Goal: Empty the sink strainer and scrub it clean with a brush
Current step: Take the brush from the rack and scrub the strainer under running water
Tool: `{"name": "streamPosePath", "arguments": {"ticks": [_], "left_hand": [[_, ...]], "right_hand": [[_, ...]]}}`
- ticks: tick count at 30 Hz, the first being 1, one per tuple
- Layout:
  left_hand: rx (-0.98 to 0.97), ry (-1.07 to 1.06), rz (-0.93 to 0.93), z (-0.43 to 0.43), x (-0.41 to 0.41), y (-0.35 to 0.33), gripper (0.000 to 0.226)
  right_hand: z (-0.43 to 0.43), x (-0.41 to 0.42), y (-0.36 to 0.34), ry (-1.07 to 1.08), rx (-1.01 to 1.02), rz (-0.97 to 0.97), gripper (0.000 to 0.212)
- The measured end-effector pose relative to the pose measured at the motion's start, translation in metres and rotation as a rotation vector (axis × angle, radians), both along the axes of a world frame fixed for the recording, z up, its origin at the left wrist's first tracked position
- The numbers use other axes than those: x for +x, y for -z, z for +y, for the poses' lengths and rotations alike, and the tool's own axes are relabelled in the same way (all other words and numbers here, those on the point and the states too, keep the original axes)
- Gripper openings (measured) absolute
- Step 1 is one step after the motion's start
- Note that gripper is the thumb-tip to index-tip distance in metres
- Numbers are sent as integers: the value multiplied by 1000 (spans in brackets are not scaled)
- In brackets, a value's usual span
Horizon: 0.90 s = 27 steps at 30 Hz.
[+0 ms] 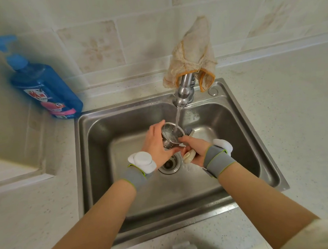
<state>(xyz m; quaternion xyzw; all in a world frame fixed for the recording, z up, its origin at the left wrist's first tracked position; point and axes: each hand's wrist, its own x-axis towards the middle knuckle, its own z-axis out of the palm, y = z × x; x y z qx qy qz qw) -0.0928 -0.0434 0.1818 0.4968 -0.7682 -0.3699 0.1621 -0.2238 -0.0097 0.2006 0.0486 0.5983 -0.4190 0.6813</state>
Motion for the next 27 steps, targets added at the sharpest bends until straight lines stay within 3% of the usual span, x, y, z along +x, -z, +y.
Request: {"name": "streamPosePath", "arguments": {"ticks": [1, 3, 5, 8, 11, 13, 16, 21, 27], "left_hand": [[99, -42, 36, -1, -2, 1, 101], [148, -78, 39, -4, -5, 3, 101], [120, -88, 7, -9, -6, 7, 84], [127, -38, -82, -21, -6, 14, 66], [158, 72, -131, -31, -13, 15, 30], [162, 93, -189, -36, -15, 16, 31], [125, 112, -259, -39, -14, 14, 58], [120, 93, -261, -46, -13, 3, 31], [168, 96, -255, -46, 1, 5, 63]], "right_hand": [[0, 0, 1, -9, 0, 2, 23], [1, 1, 2, -80, -12, 42, 18], [4, -3, 4, -268, -4, 273, 22], [13, -17, 4, -560, -25, 750, 44], [25, -28, 0, -750, -128, 973, 40], [27, -29, -2, -881, -149, 1008, 42], [25, -36, -8, -954, -177, 1004, 43], [17, -45, -22, -839, -234, 1039, 42], [17, -44, -33, -1011, -118, 1195, 47]]}}
